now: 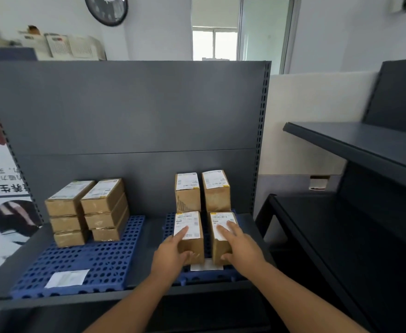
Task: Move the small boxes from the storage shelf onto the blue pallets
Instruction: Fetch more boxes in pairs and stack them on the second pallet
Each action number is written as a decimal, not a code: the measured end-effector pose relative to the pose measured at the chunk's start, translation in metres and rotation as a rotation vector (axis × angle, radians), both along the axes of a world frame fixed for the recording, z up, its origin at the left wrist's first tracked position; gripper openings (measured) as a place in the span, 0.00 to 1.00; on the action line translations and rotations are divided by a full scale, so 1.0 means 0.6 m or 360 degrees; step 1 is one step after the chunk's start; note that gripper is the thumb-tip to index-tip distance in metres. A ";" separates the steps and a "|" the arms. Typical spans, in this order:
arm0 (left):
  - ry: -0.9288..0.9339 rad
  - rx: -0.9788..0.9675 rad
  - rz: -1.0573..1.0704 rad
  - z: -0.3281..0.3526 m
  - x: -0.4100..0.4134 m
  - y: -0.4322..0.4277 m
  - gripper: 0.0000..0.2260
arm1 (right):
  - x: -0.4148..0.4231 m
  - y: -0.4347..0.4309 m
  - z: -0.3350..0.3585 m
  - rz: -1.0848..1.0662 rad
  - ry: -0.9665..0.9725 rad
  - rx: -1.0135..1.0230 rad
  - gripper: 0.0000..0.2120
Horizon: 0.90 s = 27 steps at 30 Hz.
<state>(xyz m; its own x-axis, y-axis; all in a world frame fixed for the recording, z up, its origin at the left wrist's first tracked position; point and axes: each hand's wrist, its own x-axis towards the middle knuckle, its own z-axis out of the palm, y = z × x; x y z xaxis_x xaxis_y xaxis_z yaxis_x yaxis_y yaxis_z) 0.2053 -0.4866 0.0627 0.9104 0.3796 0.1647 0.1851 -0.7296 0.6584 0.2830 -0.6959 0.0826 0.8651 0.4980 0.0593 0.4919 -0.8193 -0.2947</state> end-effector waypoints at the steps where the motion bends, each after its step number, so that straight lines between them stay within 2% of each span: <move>1: 0.0006 0.0012 0.0002 0.001 0.003 0.003 0.32 | 0.004 0.002 -0.001 0.0005 0.0001 0.0000 0.39; 8: 0.0009 -0.0011 -0.0017 0.001 0.016 0.017 0.32 | 0.024 0.010 -0.002 0.0020 -0.0038 -0.0031 0.40; 27: 0.0109 0.0175 -0.0069 -0.009 0.006 0.011 0.36 | 0.020 0.015 -0.006 -0.0012 -0.0092 -0.0158 0.42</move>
